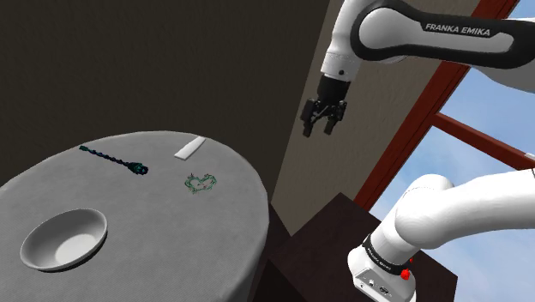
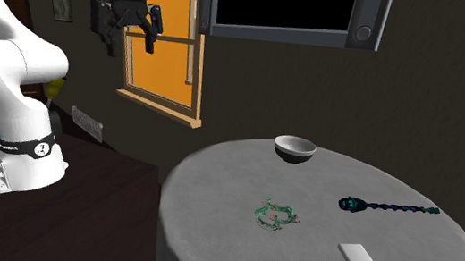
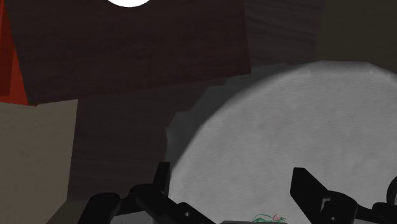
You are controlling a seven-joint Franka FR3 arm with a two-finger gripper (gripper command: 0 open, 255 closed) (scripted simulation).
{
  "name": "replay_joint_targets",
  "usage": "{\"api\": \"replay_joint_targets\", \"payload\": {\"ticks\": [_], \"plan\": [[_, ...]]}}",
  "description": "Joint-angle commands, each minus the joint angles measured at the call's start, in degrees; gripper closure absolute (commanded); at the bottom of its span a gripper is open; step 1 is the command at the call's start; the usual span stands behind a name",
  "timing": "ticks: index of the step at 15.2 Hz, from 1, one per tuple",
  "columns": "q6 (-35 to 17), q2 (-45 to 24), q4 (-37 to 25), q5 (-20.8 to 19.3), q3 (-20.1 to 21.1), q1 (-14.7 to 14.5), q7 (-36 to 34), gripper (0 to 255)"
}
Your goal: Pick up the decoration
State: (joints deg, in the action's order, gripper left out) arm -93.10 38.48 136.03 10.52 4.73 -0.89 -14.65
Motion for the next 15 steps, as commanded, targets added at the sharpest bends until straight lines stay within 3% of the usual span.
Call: {"api": "replay_joint_targets", "payload": {"ticks": [1, 15], "plan": [[-2.85, -3.55, -0.37, 1.24, 1.38, -0.15, -1.98, 0], [-20.67, -32.59, -9.25, 5.37, 8.64, -1.15, -14.18, 0]]}}
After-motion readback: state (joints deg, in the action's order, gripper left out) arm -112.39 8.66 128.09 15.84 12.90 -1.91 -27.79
